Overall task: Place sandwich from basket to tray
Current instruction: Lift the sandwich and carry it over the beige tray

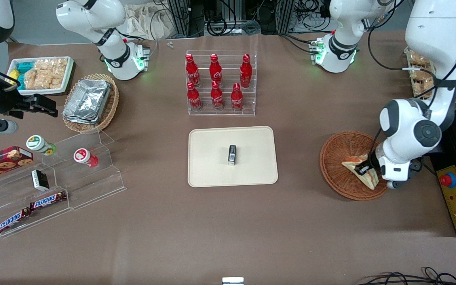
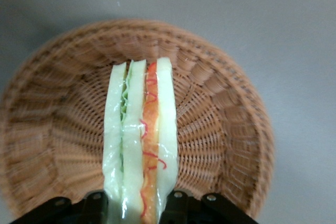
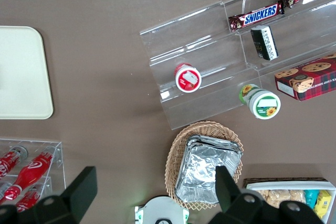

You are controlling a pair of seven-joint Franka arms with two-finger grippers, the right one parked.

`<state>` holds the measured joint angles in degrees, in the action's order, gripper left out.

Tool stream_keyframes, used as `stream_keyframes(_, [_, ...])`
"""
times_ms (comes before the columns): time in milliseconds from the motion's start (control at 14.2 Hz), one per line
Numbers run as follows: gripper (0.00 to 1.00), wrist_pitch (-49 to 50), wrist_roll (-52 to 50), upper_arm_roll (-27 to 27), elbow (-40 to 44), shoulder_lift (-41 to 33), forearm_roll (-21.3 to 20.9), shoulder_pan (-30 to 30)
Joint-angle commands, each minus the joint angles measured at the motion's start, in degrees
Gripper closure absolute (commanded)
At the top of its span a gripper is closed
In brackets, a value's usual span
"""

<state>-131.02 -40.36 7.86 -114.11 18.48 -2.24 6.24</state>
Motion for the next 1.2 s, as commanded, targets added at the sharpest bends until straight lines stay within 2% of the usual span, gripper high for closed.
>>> stream_keyframes(0, [1.00,17.92,-0.86,0.58,14.04,-1.70,0.13,-0.70])
stream_keyframes(212, [1.00,34.29,-0.86,3.55,28.12,-1.43,0.31,-1.23])
stream_keyframes(424, [1.00,40.40,-0.95,10.57,35.18,-0.38,0.04,-3.15])
stream_keyframes(565, [1.00,39.62,-0.77,13.84,35.28,1.98,-0.04,-6.74])
stream_keyframes(706, [1.00,36.38,-1.47,14.11,34.06,4.97,-0.22,-12.19])
stream_keyframes(988, [1.00,17.51,-1.82,14.03,23.17,9.45,-0.31,-20.99])
stream_keyframes(1129, [1.00,12.73,-1.65,13.94,21.92,14.01,-0.66,-23.46])
